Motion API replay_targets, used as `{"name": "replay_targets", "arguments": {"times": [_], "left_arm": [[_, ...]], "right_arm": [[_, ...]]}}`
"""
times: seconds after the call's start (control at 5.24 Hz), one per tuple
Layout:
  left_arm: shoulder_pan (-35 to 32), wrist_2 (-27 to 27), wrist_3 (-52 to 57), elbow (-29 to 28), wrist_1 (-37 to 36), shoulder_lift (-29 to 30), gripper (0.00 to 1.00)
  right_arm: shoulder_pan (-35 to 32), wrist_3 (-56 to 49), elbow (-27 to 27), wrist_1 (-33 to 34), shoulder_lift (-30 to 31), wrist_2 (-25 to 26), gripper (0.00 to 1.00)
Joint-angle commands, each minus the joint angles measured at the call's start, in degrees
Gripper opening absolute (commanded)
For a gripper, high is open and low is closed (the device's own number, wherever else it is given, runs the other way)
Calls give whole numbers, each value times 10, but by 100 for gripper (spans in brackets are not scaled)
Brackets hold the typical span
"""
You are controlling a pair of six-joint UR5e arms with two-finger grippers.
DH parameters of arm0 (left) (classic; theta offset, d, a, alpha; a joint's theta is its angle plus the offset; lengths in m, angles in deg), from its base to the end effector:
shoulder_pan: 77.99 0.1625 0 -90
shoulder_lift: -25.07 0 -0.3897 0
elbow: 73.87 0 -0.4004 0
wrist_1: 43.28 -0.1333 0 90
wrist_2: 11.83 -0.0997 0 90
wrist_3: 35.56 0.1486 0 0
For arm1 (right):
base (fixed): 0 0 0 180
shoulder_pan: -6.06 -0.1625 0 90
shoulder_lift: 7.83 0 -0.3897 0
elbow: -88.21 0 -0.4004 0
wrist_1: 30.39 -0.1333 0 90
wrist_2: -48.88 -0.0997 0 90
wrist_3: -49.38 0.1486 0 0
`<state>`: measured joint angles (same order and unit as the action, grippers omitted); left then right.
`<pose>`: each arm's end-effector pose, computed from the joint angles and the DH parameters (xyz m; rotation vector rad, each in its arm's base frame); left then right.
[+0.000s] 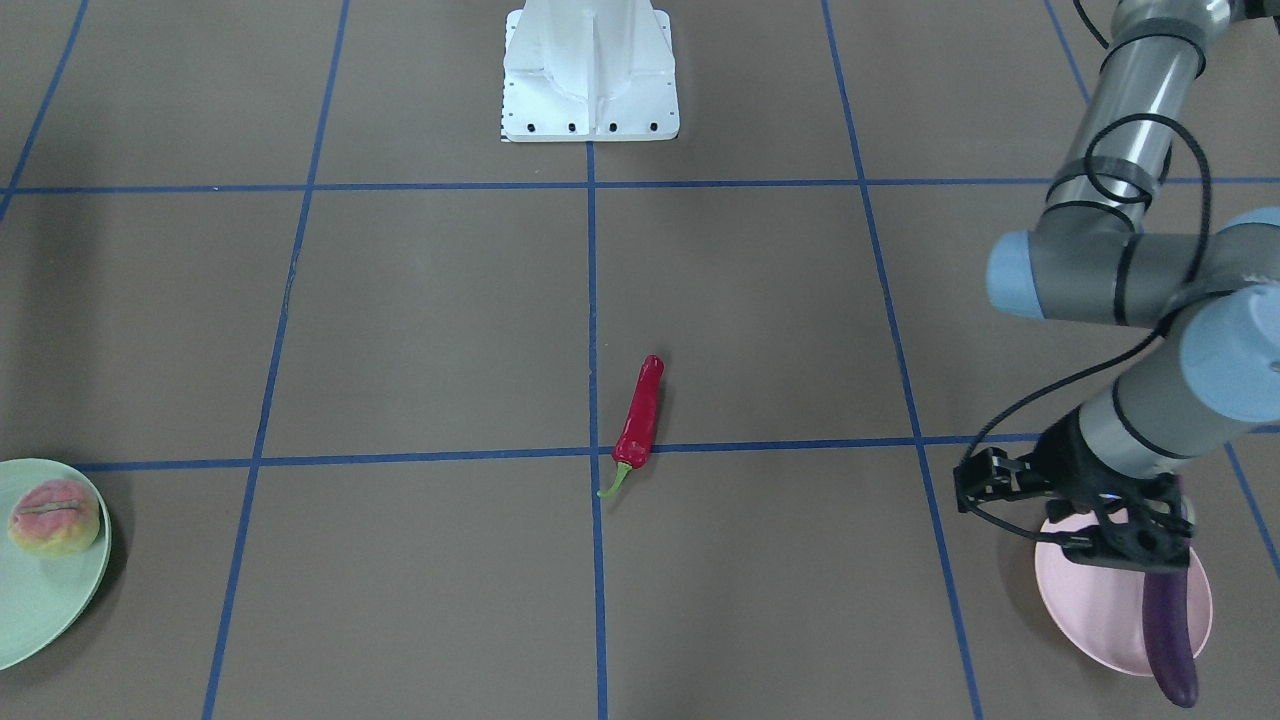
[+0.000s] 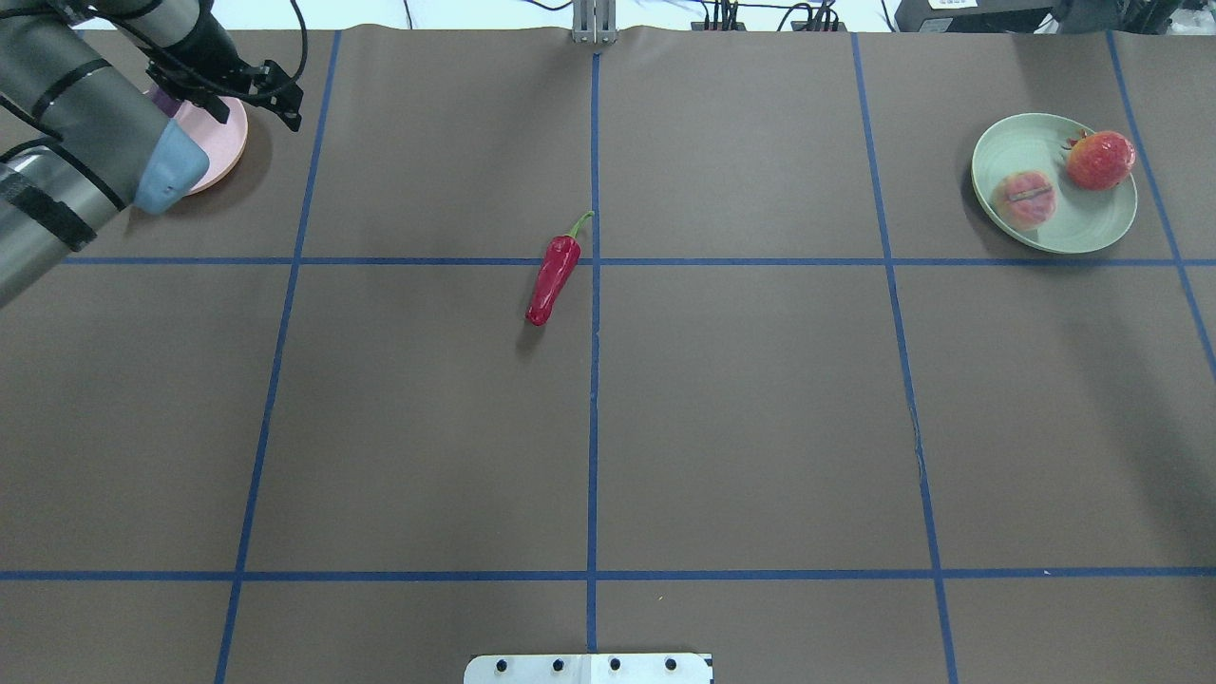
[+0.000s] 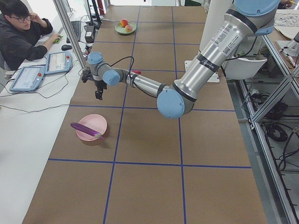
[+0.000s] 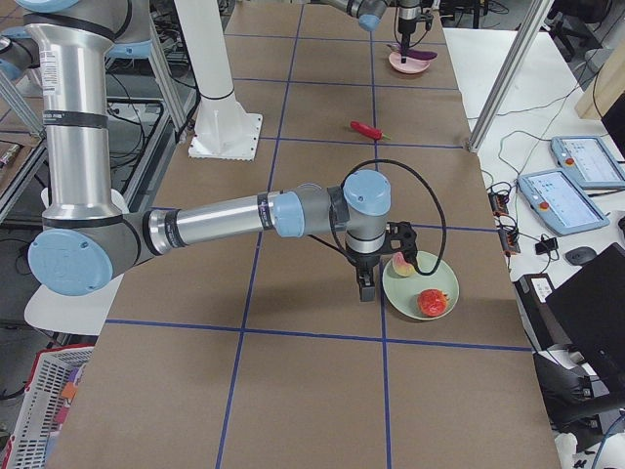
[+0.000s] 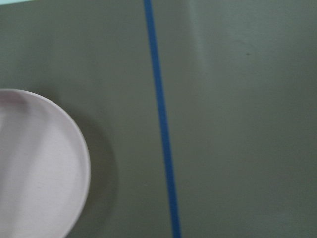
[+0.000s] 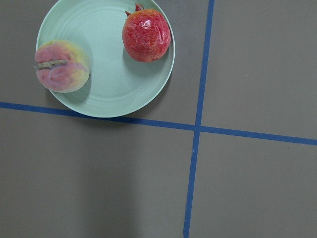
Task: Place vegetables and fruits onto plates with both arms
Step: 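Move the left gripper over the red chili pepper and grasp it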
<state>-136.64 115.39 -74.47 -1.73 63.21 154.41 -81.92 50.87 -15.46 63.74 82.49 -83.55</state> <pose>0.3641 -0.6811 0.3492 0.1624 0.8776 0.0921 0.0153 -0.5042 0.5520 0.1308 -0.7433 -0.0684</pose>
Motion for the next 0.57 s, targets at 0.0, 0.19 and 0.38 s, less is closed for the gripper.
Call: {"name": "replay_targets", "arguments": {"times": [0.0, 0.19, 0.38], "left_arm": [[114, -12, -178, 20, 0, 65, 100], [171, -94, -215, 14, -3, 97, 100], [197, -119, -219, -18, 1, 116, 100]], "right_arm": [[0, 1, 0, 0, -1, 0, 100], [0, 1, 0, 0, -1, 0, 100], [0, 0, 0, -1, 0, 0, 100]]}}
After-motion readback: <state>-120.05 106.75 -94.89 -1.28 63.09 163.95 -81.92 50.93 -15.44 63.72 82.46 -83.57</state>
